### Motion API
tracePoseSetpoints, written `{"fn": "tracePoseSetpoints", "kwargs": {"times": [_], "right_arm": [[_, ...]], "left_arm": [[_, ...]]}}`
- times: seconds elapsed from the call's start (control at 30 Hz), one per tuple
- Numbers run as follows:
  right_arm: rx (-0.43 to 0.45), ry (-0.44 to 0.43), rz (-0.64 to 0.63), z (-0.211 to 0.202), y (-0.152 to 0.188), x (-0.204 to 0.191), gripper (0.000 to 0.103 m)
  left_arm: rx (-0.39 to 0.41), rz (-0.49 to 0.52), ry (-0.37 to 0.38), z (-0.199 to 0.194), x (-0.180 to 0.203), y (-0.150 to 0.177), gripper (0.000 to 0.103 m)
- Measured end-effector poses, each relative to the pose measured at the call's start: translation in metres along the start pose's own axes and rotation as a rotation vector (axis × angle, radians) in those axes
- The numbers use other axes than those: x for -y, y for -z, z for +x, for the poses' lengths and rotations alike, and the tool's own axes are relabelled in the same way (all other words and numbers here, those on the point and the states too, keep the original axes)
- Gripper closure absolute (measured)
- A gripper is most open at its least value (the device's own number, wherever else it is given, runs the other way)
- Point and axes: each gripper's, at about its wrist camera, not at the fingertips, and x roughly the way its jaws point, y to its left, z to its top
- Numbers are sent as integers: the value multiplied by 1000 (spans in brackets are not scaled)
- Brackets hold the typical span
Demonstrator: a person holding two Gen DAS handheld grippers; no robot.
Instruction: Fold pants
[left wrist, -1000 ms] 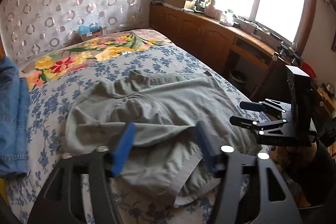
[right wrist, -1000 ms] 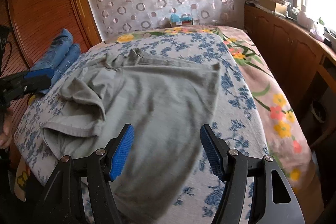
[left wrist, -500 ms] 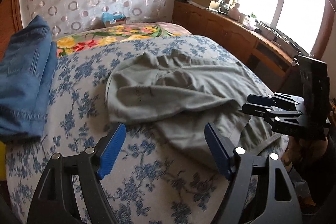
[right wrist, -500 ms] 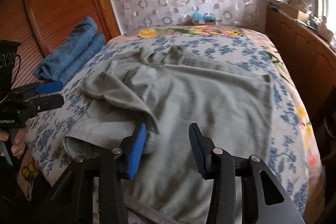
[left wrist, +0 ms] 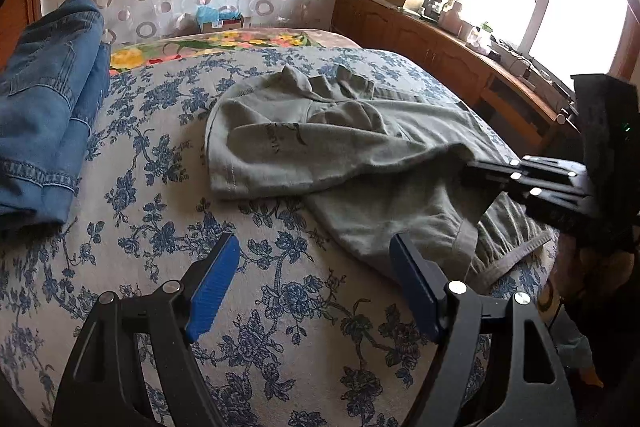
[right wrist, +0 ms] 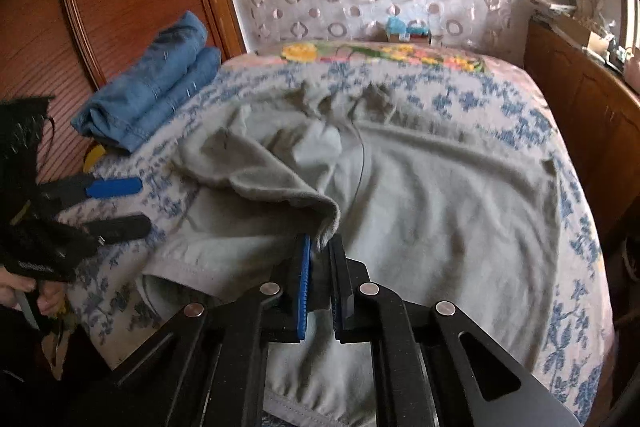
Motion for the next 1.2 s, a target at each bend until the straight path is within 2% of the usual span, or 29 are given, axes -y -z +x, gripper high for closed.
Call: {"fn": "tracePoseSetpoints", "kwargs": {"times": [0.2, 0.6, 0.9, 1.2], "right_arm": [[77, 7, 16, -25, 1, 1, 95], [139, 42, 45, -71, 27, 7, 96], [154, 99, 89, -105, 49, 14, 96], [128, 126, 131, -116, 66, 16, 96]], "left_arm": [[2, 6, 9, -1, 7, 0, 25], [21, 33, 29, -1, 26, -7, 25], [32, 86, 69, 1, 55, -14, 25], [24, 107, 83, 7, 70, -14, 25]]}}
